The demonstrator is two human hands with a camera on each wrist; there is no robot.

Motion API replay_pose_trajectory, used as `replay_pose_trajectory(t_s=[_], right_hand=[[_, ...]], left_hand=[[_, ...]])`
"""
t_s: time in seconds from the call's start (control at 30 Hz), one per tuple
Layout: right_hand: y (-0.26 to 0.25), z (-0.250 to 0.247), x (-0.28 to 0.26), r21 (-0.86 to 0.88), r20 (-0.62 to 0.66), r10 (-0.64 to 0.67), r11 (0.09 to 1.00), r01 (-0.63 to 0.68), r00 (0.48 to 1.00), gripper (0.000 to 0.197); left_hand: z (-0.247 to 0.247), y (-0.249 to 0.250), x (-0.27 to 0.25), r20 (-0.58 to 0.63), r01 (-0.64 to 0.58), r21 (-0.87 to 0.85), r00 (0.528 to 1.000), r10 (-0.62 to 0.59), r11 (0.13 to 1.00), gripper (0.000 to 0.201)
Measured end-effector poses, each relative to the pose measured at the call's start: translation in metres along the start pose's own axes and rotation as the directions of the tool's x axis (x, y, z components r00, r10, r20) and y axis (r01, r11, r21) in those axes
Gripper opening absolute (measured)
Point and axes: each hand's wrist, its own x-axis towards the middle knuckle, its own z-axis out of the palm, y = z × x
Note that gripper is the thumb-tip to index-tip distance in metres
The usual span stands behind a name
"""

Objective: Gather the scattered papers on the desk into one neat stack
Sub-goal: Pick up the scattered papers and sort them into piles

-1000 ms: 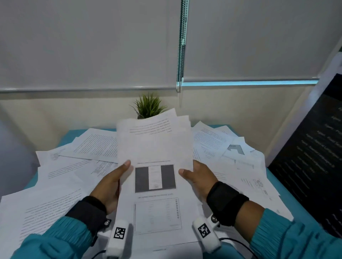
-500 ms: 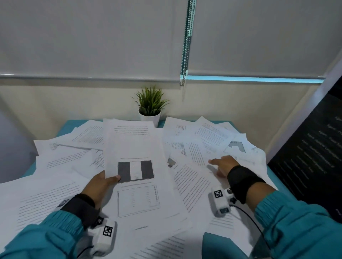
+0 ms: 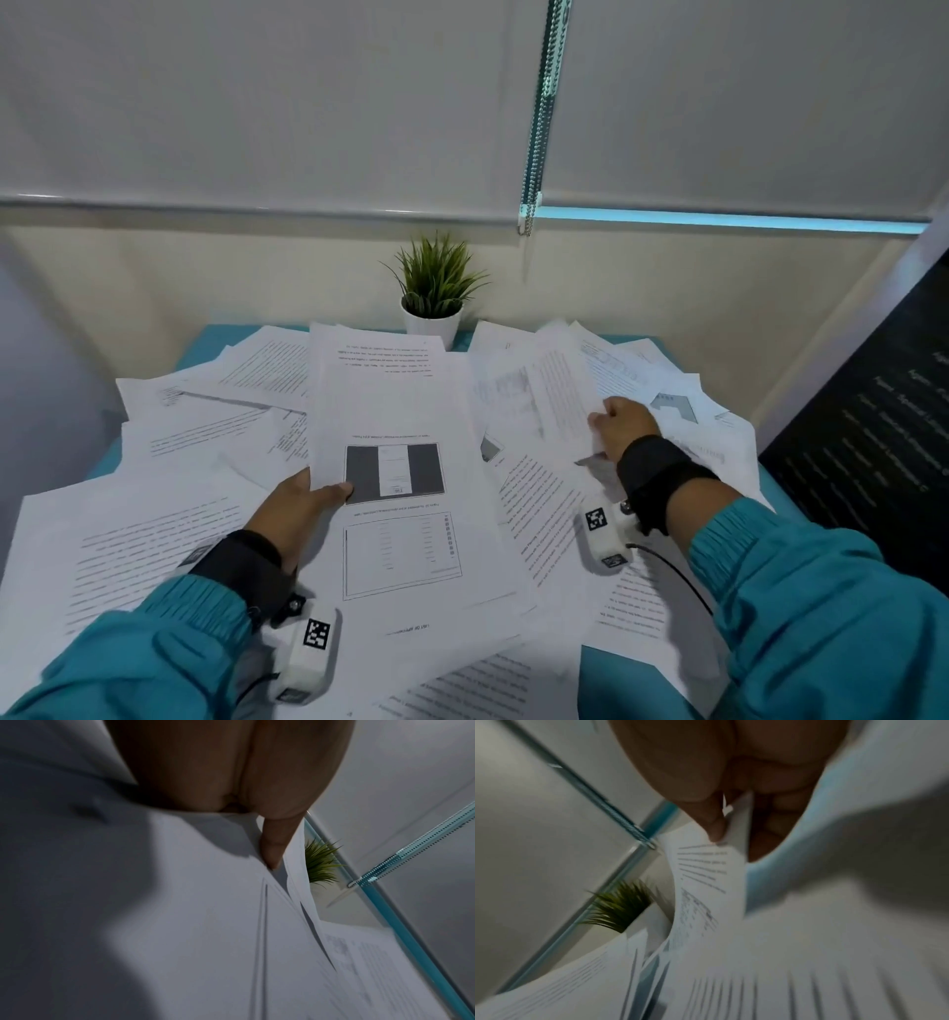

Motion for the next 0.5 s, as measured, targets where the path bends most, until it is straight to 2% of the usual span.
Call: replay_pose_trajectory(t_s=[0.07,0.17,0.33,0.4,0.5], right_hand=[[-0.011,-0.02,0.003,0.055,-0.141,-0.107,0.992,0.116,0.984,0.005],[-0.039,-0.051,-0.004,0.219,-0.229,-0.25,0.928,0.3,0.941,0.026],[-0.107,-0.098,-0.036,0.384,-0.288,-0.457,0.75,0.538,0.842,0.019],[-0.133,-0.112,-0.048,0.409,-0.327,-0.517,0.677,0.612,0.791,0.017],[-0.166,-0.136,-0.062,0.377,-0.397,-0.61,0.573,0.728,0.686,0.008]], left_hand=[[-0.002,-0.002,0.003,0.004,0.01,0.002,1.0,-0.01,1.0,0.023],[-0.006,-0.004,0.006,0.011,0.02,-0.001,1.0,-0.02,1.0,0.026],[-0.006,-0.004,0.007,0.024,0.008,0.02,1.0,-0.008,1.0,0.028],[-0.005,-0.004,0.005,0.011,-0.002,0.04,1.0,0.001,0.999,0.024],[-0.004,-0.002,0.003,0.001,-0.002,0.057,1.0,0.002,0.998,0.024]])
